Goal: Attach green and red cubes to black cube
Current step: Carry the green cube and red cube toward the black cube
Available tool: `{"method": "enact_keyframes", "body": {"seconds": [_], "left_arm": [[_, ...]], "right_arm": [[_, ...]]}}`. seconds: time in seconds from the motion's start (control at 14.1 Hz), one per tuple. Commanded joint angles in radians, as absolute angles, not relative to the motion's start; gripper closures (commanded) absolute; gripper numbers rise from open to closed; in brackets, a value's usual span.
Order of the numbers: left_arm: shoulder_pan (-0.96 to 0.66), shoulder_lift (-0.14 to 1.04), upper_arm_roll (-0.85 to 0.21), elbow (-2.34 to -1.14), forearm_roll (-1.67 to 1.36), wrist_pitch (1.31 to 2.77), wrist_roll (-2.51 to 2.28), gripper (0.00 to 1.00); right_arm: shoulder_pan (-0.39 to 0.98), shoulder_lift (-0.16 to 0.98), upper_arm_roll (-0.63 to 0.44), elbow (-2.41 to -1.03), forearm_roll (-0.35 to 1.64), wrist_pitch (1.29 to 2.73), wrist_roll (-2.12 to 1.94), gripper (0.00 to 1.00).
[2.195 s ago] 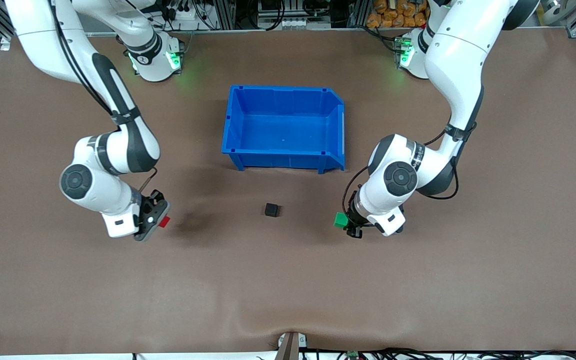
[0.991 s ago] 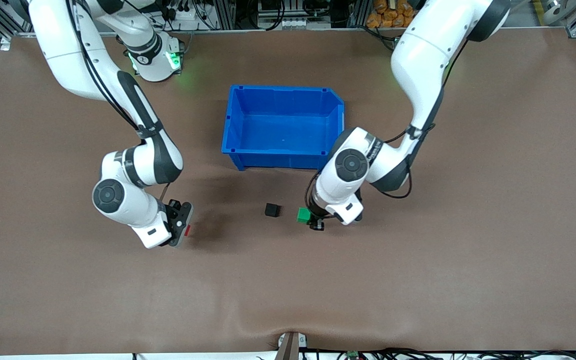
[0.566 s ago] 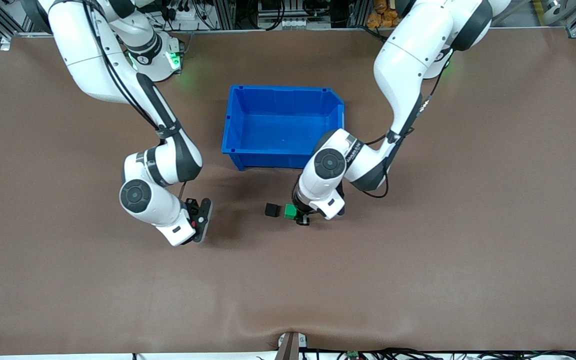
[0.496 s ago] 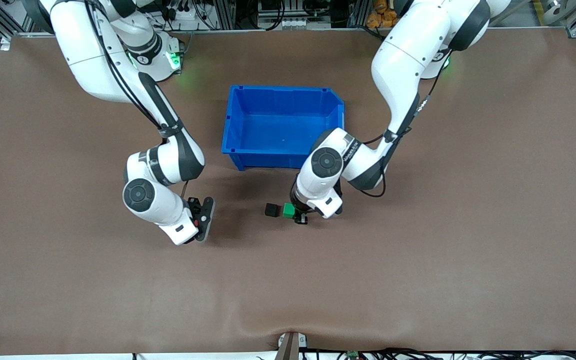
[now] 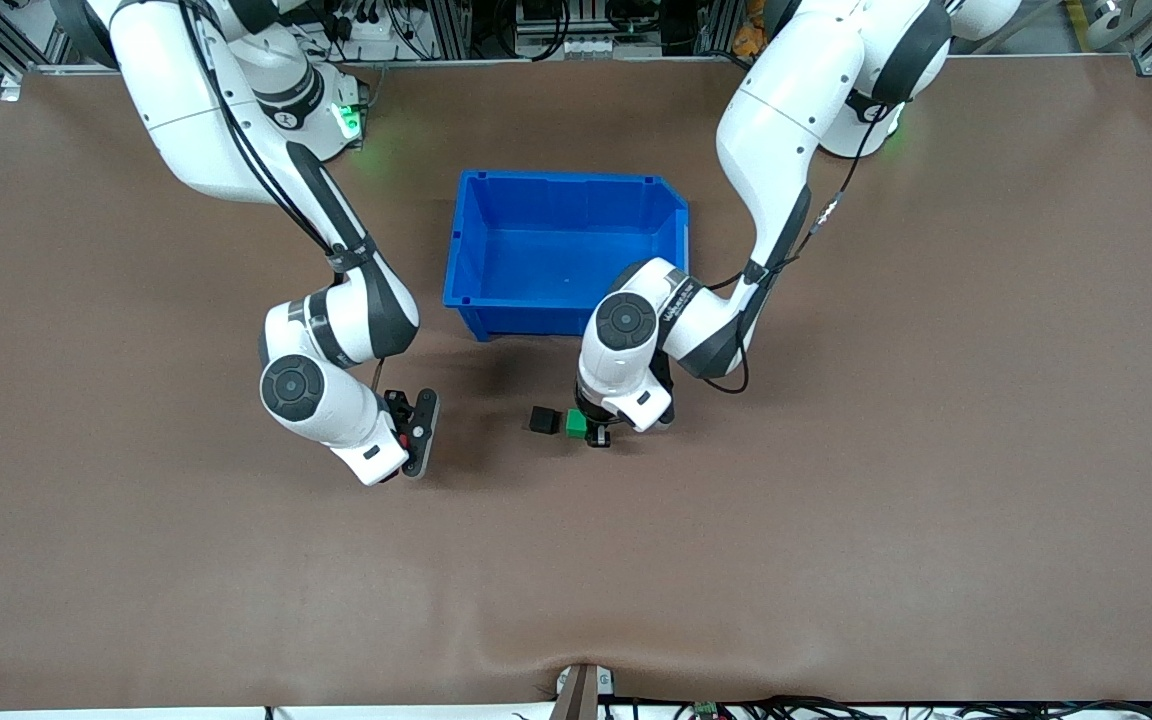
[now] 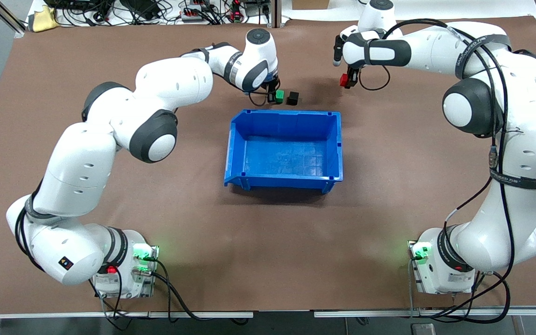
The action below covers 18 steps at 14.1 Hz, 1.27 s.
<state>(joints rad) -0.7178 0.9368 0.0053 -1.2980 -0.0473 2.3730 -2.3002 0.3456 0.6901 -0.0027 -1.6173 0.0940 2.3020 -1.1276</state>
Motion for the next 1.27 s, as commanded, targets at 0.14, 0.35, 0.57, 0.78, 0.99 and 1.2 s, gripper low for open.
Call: {"method": "enact_keyframes", "body": {"seconds": [0.14,0.35,0.57,0.78,0.99,1.2], "left_arm": [[-0.736,0.969,0.025,-1.235,-0.066,2.364,-2.364,1.0],[-0.744,0.988,0.02,-1.213,-0.066,2.361,-2.362,1.0],[-0.749,0.991,0.018,-1.206,-0.066,2.361,-2.362,1.0],[-0.75,1.006,0.015,-1.19,-0.067,2.362,-2.362,1.0],[-0.749,1.002,0.018,-1.193,-0.067,2.356,-2.362,1.0],[-0.744,0.994,0.018,-1.195,-0.066,2.306,-2.358,1.0]], "right_arm": [[0.341,0.704,-0.003,-1.601,0.104,2.286,-1.132,1.0],[0.337,0.704,-0.003,-1.601,0.104,2.249,-1.131,1.0],[0.334,0.703,-0.003,-1.608,0.106,2.237,-1.129,1.0],[0.334,0.704,-0.003,-1.617,0.118,2.23,-1.129,1.0],[0.333,0.704,-0.003,-1.615,0.135,2.223,-1.126,1.0],[0.351,0.703,-0.003,-1.6,0.135,2.223,-1.062,1.0]]}}
